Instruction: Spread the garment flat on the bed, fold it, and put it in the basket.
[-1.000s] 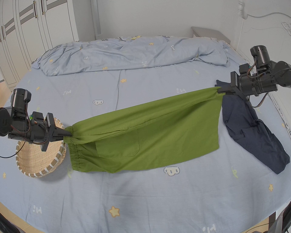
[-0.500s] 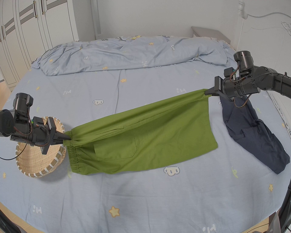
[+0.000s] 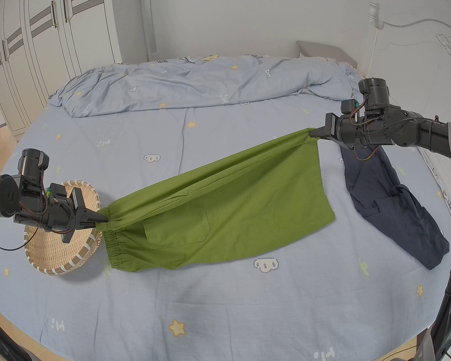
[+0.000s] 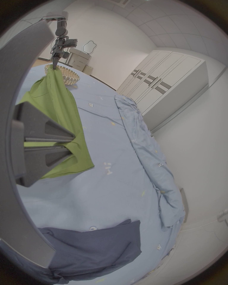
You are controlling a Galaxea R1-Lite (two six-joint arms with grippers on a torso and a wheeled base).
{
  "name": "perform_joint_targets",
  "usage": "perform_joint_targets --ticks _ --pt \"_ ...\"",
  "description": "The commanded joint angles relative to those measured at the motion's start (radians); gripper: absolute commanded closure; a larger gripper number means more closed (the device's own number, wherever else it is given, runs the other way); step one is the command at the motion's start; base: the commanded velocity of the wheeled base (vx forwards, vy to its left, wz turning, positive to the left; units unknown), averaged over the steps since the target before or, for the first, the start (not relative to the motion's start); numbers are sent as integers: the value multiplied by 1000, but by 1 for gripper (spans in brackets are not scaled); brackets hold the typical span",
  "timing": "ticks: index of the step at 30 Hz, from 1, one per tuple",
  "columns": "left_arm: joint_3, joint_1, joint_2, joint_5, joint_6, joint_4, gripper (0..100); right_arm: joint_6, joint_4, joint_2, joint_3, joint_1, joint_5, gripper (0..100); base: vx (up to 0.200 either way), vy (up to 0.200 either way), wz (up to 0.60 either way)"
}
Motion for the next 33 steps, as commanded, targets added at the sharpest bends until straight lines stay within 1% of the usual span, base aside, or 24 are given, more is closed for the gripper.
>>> perform_joint_targets --ticks 1,5,15,20,33 --pt "2 8 -13 0 0 0 100 -15 -120 -33 119 17 -4 100 0 0 0" --pt "1 17 -13 -2 0 -1 100 -35 -186 -38 165 22 -4 100 0 0 0" --pt "2 25 -19 -3 1 -1 100 -30 -199 -53 171 15 -1 100 0 0 0" --pt "2 43 -19 -6 1 -3 100 -21 -287 -61 199 14 -1 100 0 0 0" --pt "19 36 17 0 3 -63 100 -27 -299 -56 202 15 -3 100 0 0 0"
